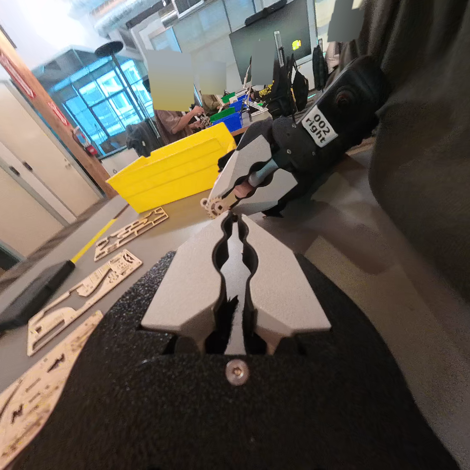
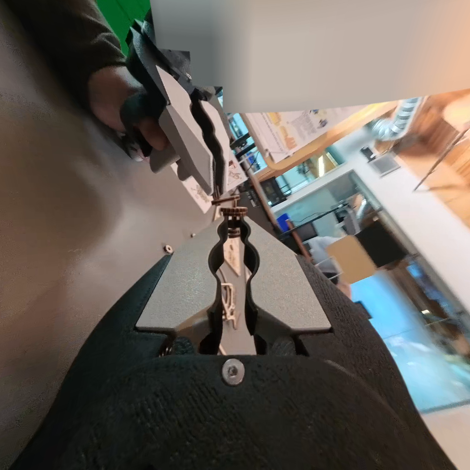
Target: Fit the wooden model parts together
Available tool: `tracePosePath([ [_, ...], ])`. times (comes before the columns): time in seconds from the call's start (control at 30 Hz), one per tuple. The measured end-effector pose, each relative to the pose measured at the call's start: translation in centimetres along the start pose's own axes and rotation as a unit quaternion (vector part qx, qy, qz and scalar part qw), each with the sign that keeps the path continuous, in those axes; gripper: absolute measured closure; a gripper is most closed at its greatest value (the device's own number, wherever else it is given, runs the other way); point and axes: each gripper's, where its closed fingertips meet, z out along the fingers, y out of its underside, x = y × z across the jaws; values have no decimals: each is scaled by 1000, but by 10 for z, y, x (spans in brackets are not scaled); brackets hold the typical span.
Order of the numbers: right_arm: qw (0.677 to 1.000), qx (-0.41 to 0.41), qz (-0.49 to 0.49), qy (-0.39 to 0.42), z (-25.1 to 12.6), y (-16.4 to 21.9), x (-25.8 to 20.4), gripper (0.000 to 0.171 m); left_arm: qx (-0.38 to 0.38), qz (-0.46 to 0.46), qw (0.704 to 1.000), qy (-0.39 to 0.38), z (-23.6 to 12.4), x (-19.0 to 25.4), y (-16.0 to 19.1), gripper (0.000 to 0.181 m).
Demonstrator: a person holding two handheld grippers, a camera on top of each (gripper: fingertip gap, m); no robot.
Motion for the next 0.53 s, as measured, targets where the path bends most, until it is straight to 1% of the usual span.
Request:
tracePosePath([
  [0.07,998,11,-55,12,-3,-6,0,165,-4,62,998,-1,-1,5,-1,180],
  [0.17,992,25,-119,20,-8,-13,-3,164,-14,191,981,-22,-2,14,-3,180],
  [0.23,990,37,-137,23,-10,-18,-4,164,-7,231,973,-28,-3,19,-8,181],
  [0.27,988,42,-144,24,-11,-20,-4,164,-2,232,972,-27,-3,20,-9,181],
  [0.4,985,48,-165,20,-12,-20,-5,164,12,191,981,-2,-4,23,-10,180],
  [0.53,982,56,-177,13,-12,-24,-6,164,21,190,982,12,-4,27,-11,180],
])
